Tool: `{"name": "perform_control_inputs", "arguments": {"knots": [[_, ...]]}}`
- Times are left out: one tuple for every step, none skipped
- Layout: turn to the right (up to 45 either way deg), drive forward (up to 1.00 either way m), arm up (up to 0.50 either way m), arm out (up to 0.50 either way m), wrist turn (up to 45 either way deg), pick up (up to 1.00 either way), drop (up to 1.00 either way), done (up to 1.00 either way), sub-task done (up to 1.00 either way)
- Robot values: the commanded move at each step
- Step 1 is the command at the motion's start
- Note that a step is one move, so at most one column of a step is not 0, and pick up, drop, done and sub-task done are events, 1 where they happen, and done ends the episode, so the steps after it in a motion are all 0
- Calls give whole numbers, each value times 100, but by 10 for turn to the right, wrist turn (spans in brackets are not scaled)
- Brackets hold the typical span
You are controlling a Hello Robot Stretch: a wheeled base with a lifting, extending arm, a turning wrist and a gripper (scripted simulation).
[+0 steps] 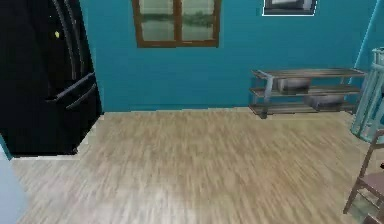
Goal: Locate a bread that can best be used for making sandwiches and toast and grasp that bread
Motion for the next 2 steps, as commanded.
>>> {"name": "perform_control_inputs", "arguments": {"knots": [[0,80,0,0,0,0,0,0,0],[450,0,0,0,0,0,0,0,0]]}}
